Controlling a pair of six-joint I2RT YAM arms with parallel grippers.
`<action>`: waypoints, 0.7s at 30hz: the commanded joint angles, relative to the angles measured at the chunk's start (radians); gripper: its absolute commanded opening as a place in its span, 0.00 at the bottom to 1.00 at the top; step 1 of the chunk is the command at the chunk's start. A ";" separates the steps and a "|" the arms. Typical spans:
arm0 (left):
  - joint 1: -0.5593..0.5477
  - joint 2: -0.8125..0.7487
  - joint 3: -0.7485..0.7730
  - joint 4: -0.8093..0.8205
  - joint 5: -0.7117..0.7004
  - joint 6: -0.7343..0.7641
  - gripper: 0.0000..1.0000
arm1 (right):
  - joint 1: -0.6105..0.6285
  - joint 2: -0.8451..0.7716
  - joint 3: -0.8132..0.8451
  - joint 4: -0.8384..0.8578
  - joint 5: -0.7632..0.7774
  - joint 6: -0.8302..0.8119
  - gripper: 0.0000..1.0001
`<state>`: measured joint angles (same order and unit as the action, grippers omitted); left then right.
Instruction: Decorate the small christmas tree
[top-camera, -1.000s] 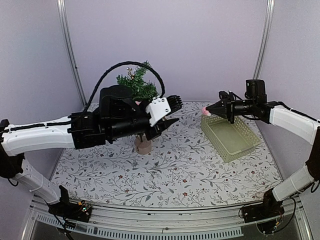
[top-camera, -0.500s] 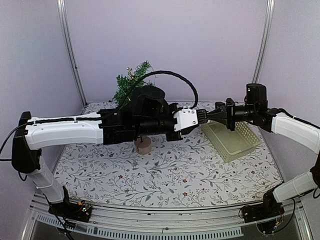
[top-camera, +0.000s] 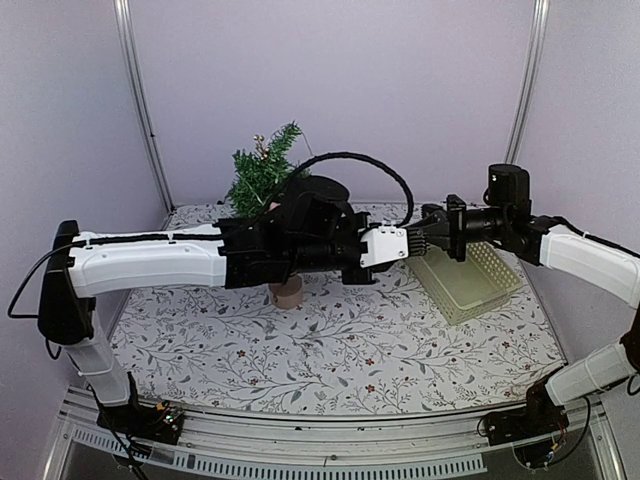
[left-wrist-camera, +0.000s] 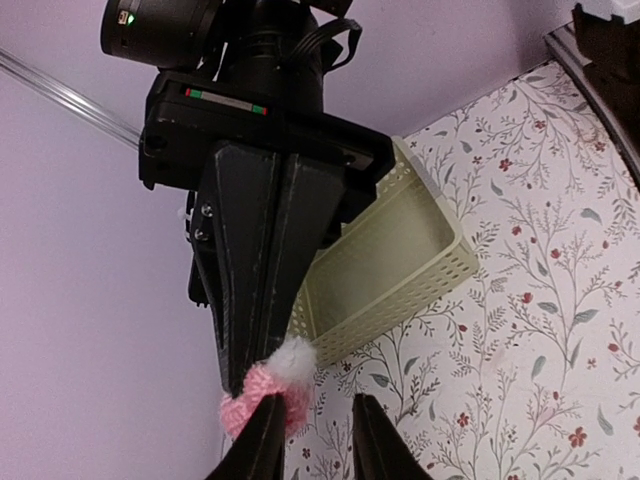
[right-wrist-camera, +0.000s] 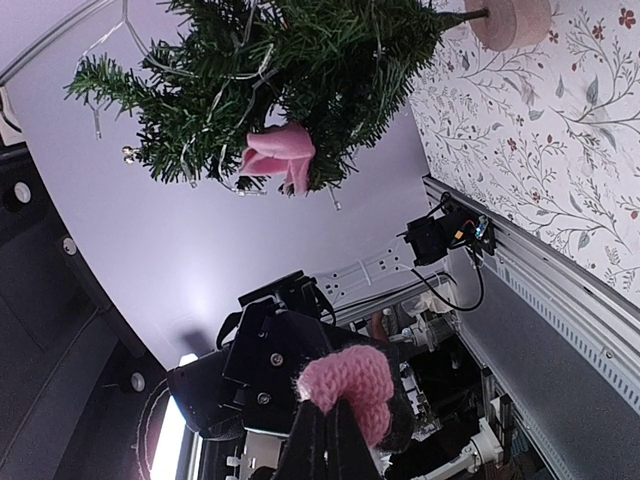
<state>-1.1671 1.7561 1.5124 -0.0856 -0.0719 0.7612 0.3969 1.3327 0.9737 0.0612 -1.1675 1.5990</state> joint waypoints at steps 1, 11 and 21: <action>0.001 0.021 0.025 0.040 -0.063 0.017 0.25 | 0.015 0.021 0.038 0.029 -0.031 0.012 0.00; 0.003 0.014 0.017 0.118 -0.132 0.036 0.23 | 0.029 0.035 0.023 0.048 -0.030 0.026 0.00; 0.003 0.027 0.022 0.136 -0.165 0.046 0.13 | 0.039 0.040 0.017 0.092 -0.042 0.056 0.00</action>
<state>-1.1667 1.7668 1.5124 -0.0036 -0.1959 0.8028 0.4084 1.3636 0.9874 0.1135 -1.1614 1.6390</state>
